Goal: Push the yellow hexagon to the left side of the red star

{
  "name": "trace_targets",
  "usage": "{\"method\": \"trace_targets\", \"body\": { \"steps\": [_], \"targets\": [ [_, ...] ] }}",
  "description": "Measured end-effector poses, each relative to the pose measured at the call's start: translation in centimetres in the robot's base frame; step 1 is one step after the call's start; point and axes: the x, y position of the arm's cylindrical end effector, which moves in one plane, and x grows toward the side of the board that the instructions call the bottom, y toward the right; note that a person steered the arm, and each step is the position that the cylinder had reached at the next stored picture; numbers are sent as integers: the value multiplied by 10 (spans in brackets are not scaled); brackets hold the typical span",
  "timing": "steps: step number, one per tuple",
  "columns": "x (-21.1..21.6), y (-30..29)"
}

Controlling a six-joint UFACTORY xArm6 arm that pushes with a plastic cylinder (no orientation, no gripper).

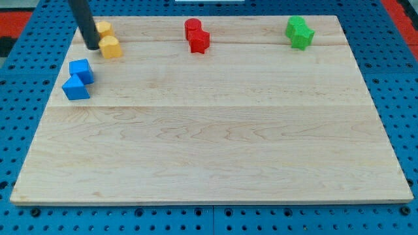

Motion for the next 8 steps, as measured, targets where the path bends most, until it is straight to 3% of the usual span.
{"method": "trace_targets", "body": {
  "steps": [1, 3, 4, 6, 8],
  "targets": [
    [1, 33],
    [-9, -83],
    [-33, -86],
    [-54, -45],
    [-31, 0]
  ]
}}
